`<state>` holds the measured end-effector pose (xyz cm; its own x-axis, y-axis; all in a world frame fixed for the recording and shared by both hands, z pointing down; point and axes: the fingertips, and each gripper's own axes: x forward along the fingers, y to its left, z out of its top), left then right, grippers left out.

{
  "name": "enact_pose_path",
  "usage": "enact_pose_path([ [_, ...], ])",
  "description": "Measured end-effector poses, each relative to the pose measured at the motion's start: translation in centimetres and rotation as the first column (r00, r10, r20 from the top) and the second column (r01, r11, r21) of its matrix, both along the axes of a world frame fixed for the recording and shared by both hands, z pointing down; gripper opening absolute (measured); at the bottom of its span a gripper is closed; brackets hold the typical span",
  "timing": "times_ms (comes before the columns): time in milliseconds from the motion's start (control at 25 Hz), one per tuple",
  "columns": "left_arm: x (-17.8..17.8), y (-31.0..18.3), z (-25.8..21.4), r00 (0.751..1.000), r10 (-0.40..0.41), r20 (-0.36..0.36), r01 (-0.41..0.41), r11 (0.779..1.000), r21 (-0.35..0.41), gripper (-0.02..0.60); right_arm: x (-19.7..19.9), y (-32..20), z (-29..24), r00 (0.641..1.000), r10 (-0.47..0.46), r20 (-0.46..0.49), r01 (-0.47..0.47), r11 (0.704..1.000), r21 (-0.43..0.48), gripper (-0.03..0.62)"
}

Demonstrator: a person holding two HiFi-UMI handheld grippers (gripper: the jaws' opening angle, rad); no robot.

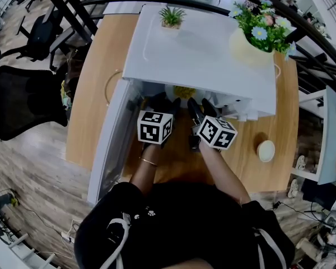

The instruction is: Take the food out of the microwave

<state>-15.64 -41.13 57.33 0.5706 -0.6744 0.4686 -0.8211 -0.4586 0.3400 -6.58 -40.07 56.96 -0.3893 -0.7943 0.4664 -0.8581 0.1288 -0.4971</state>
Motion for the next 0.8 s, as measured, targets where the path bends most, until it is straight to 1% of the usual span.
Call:
enact_pose_path([
  [160, -0.5, 1.1, 0.7, 1.000, 0.004, -0.010, -0.005, 1.000, -0.025, 0.209, 0.0, 0.9, 0.6, 1.000, 0.016, 0.010, -0.016, 1.000, -0.012, 0.230],
  [240, -0.7, 1.4, 0.9, 1.000, 0.002, -0.015, -0.002, 0.999, -0.032, 0.208, 0.3, 1.1, 0.7, 0.999, 0.031, 0.020, -0.031, 0.999, -0.017, 0.209],
  [320, -1.0, 1.4, 0.8, 1.000, -0.002, -0.027, 0.001, 0.999, -0.035, 0.201, 0.6, 1.1, 0.7, 0.998, 0.052, 0.035, -0.051, 0.998, -0.024, 0.208],
  [400, -1.3, 1.4, 0.8, 0.998, -0.017, -0.064, 0.014, 0.999, -0.049, 0.199, 0.9, 1.3, 1.1, 0.995, 0.080, 0.065, -0.077, 0.996, -0.041, 0.204],
  [560, -1.4, 1.3, 1.5, 0.981, -0.064, -0.181, 0.043, 0.992, -0.116, 0.199, 1.1, 1.6, 2.5, 0.986, 0.110, 0.123, -0.098, 0.990, -0.099, 0.189],
  [680, -0.8, 1.2, 1.8, 0.974, -0.071, -0.215, 0.043, 0.990, -0.133, 0.199, 0.9, 1.3, 2.4, 0.977, 0.124, 0.172, -0.108, 0.989, -0.102, 0.145],
  [760, -0.5, 1.2, 1.7, 0.970, -0.069, -0.233, 0.038, 0.990, -0.133, 0.199, 0.8, 1.0, 2.2, 0.965, 0.143, 0.218, -0.125, 0.988, -0.092, 0.102],
  [800, -0.4, 1.2, 1.7, 0.968, -0.069, -0.243, 0.038, 0.990, -0.133, 0.190, 0.8, 0.9, 2.1, 0.957, 0.152, 0.246, -0.134, 0.987, -0.092, 0.092],
])
